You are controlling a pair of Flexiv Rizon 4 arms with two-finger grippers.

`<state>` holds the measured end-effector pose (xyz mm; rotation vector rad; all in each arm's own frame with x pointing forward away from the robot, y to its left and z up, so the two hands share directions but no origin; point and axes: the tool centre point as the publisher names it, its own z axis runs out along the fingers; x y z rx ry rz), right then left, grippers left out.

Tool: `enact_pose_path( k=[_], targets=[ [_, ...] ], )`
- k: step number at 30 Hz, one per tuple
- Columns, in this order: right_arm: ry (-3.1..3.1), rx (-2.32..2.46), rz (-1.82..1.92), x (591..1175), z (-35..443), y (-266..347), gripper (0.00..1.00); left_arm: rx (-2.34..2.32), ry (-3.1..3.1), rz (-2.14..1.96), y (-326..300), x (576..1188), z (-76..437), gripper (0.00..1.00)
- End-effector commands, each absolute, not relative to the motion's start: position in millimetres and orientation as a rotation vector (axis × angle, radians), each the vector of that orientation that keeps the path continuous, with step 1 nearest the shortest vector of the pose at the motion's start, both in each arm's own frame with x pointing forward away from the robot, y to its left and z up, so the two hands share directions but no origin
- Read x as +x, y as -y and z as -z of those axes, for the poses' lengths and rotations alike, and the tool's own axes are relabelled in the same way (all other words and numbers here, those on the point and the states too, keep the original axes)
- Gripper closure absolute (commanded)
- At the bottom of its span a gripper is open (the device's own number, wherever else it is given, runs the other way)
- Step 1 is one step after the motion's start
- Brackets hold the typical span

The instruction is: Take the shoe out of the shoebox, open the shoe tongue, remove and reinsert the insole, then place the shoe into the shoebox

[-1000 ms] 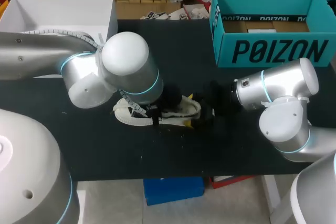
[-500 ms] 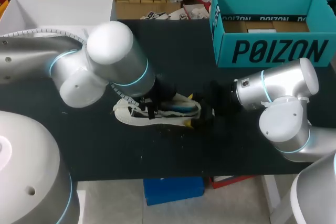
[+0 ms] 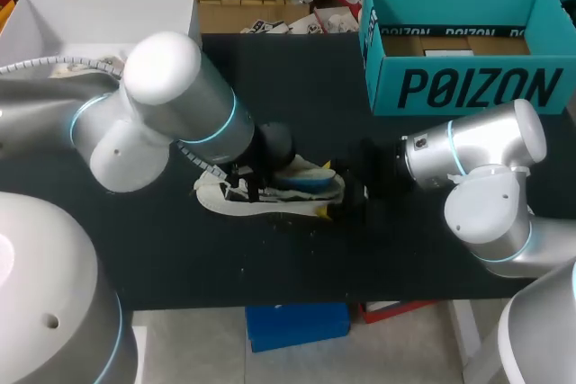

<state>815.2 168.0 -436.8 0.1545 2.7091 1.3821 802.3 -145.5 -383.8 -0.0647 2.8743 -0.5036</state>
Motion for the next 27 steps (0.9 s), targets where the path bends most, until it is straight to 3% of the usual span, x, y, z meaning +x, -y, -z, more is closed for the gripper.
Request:
enact_pose_path(
  k=[1,14,15,16,17,20,27],
  targets=[
    [-2.710,0.158,-1.378,814.8,438.9,-167.7,1.00,-0.047,-2.880,0.515,151.8,801.6,386.3,1.00],
    [-2.710,0.158,-1.378,814.8,438.9,-167.7,1.00,-0.021,-2.887,0.489,172.7,805.4,395.4,1.00],
    [-2.710,0.158,-1.378,814.8,438.9,-167.7,1.00,-0.020,-2.886,0.490,173.3,805.1,395.8,0.92],
    [-2.710,0.158,-1.378,814.8,438.9,-167.7,1.00,-0.011,-2.883,0.498,173.9,804.8,396.3,0.69],
    [-2.710,0.158,-1.378,814.8,438.9,-167.7,1.00,-0.008,-2.879,0.501,174.2,804.1,396.7,0.60],
    [-2.710,0.158,-1.378,814.8,438.9,-167.7,1.00,0.004,-2.870,0.512,174.1,801.6,397.2,0.53],
    [-2.710,0.158,-1.378,814.8,438.9,-167.7,1.00,0.039,-2.854,0.540,176.7,798.2,398.8,0.53]
  ],
)
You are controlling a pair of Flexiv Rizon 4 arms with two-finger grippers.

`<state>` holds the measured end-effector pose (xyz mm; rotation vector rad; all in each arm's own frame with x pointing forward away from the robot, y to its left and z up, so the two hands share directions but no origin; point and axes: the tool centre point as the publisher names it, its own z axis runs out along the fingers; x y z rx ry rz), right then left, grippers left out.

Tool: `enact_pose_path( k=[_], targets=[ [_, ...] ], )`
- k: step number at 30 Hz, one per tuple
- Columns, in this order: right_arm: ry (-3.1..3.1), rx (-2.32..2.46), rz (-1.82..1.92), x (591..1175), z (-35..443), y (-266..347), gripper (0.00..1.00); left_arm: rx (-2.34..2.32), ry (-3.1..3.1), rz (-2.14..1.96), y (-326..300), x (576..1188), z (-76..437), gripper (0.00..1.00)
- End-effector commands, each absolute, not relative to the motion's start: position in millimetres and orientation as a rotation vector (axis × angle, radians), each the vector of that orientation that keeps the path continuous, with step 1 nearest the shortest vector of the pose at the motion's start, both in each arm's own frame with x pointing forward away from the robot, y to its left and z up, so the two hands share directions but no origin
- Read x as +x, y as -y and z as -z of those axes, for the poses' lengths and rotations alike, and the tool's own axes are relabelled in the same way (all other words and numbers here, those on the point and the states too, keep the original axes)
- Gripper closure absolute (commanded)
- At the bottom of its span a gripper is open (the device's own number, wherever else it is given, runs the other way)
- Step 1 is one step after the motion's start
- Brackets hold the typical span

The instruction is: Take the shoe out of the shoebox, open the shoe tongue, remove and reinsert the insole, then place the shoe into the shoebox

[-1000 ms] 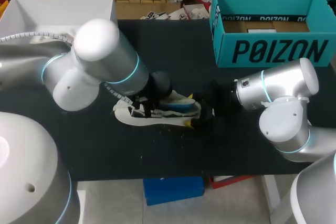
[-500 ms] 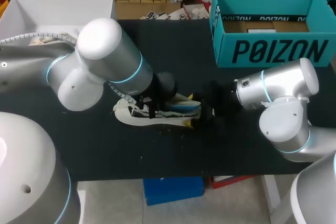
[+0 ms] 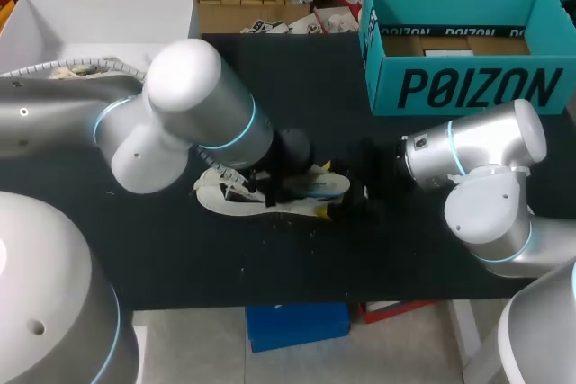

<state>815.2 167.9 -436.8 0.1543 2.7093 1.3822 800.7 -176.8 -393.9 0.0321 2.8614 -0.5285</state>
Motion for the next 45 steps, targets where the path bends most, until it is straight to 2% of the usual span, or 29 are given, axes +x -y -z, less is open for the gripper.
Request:
enact_pose_path(
  k=[1,5,34,35,37,38,39,45],
  targets=[
    [-2.710,0.158,-1.378,814.8,438.9,-167.7,1.00,0.043,-2.849,0.537,178.3,798.3,399.4,0.53],
    [-2.710,0.158,-1.378,814.8,438.9,-167.7,1.00,0.060,-2.834,0.539,185.0,799.9,399.9,0.51],
    [-2.710,0.158,-1.378,814.8,438.9,-167.7,1.00,0.218,-2.729,0.558,230.2,812.1,400.2,0.53],
    [-2.710,0.158,-1.378,814.8,438.9,-167.7,1.00,0.219,-2.727,0.559,230.2,812.2,400.2,0.56],
    [-2.710,0.158,-1.378,814.8,438.9,-167.7,1.00,0.220,-2.728,0.559,230.3,812.6,400.2,0.78],
    [-2.710,0.158,-1.378,814.8,438.9,-167.7,1.00,0.218,-2.727,0.558,230.1,812.8,400.3,0.92],
    [-2.710,0.158,-1.378,814.8,438.9,-167.7,1.00,0.218,-2.728,0.557,230.0,812.8,400.4,1.00],
    [-2.710,0.158,-1.378,814.8,438.9,-167.7,1.00,0.223,-2.735,0.561,227.1,810.5,394.5,1.00]
  ],
)
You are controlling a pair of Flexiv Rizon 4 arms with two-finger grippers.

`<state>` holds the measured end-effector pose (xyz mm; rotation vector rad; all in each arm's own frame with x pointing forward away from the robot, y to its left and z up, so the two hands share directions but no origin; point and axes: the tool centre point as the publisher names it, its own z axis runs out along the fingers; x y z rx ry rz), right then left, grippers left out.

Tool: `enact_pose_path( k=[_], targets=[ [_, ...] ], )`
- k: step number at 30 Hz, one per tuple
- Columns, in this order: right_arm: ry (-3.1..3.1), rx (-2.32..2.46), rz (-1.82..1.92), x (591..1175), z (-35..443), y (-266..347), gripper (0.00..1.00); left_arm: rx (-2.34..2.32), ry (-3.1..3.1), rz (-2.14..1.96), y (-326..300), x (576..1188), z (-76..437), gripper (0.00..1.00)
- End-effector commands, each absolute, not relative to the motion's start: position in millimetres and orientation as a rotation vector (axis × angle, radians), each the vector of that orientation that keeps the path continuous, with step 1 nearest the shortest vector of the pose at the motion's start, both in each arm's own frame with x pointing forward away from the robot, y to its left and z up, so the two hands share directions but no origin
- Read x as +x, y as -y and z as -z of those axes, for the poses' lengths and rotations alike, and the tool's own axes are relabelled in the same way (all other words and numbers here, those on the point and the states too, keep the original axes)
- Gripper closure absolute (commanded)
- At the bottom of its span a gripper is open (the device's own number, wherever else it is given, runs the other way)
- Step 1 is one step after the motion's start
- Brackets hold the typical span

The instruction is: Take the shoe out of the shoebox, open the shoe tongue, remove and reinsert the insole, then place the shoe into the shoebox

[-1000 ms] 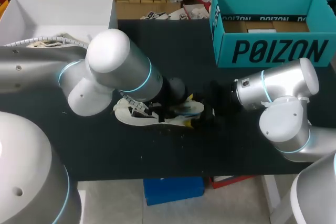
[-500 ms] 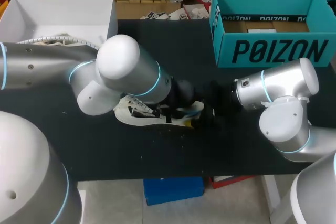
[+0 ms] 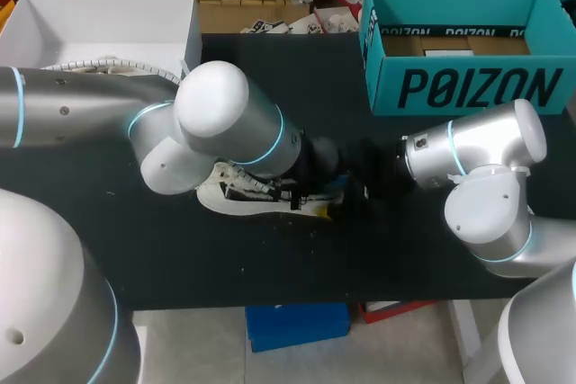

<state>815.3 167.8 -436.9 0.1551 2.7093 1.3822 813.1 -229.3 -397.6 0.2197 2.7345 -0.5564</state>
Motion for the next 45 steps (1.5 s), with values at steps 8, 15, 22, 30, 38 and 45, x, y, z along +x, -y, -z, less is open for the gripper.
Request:
enact_pose_path(
  k=[8,15,22,30,38,45],
  targets=[
    [-2.710,0.158,-1.378,814.8,438.9,-167.7,1.00,0.252,-2.778,0.691,206.2,784.9,359.9,1.00],
    [-2.710,0.158,-1.378,814.8,438.9,-167.7,1.00,0.234,-2.802,0.856,186.0,756.1,315.3,1.00],
    [-2.710,0.158,-1.378,814.8,438.9,-167.7,1.00,0.192,-2.842,1.081,181.9,730.0,267.9,1.00],
    [-2.710,0.158,-1.378,814.8,438.9,-167.7,1.00,0.098,-2.818,1.352,182.4,706.8,205.0,1.00],
    [-2.710,0.158,-1.378,814.8,438.9,-167.7,1.00,-0.047,-2.778,1.688,166.4,699.9,143.1,1.00],
    [-2.710,0.158,-1.378,814.8,438.9,-167.7,1.00,-0.099,-2.797,1.711,162.0,701.4,127.4,1.00]
  ],
)
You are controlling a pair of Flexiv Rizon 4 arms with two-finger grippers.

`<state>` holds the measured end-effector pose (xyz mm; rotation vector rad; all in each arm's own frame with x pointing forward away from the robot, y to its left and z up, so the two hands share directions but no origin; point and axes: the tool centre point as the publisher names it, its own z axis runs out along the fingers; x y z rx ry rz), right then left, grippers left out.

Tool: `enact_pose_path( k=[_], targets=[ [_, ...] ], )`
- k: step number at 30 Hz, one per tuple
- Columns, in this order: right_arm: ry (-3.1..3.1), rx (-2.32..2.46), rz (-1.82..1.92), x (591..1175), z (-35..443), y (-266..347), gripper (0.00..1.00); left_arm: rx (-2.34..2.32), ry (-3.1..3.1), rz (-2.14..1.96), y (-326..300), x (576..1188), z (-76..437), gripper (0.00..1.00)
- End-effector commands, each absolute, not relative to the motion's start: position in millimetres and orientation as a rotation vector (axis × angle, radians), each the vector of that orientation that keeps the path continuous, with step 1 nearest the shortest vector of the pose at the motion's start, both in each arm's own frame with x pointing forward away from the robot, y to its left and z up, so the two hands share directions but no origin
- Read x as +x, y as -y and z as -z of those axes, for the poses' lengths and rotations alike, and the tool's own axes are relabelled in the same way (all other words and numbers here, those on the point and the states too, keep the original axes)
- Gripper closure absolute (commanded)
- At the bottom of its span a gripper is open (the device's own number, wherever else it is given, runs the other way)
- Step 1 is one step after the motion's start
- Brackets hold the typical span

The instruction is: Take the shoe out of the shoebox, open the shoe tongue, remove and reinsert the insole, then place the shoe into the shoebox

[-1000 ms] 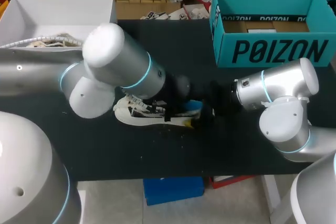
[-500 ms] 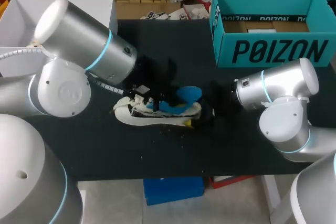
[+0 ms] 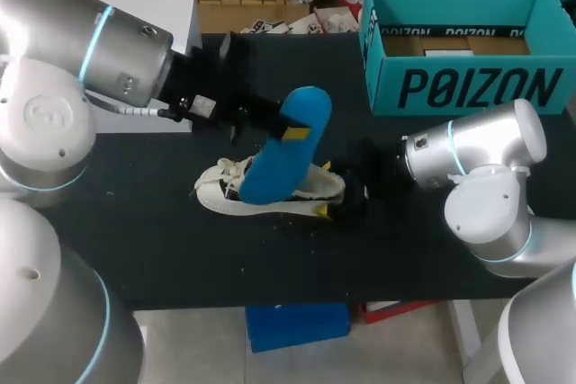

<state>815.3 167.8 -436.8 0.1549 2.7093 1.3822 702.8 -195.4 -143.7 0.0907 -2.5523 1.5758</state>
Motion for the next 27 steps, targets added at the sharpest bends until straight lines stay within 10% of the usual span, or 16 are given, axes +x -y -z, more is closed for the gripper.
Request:
enact_pose_path(
  k=[1,27],
  targets=[
    [-2.710,0.158,-1.378,814.8,438.9,-167.7,1.00,0.091,2.561,-1.566,162.0,701.4,127.4,1.00],
    [-2.710,0.158,-1.378,814.8,438.9,-167.7,1.00,0.149,2.281,-1.761,172.3,707.2,41.8,1.00]
  ],
)
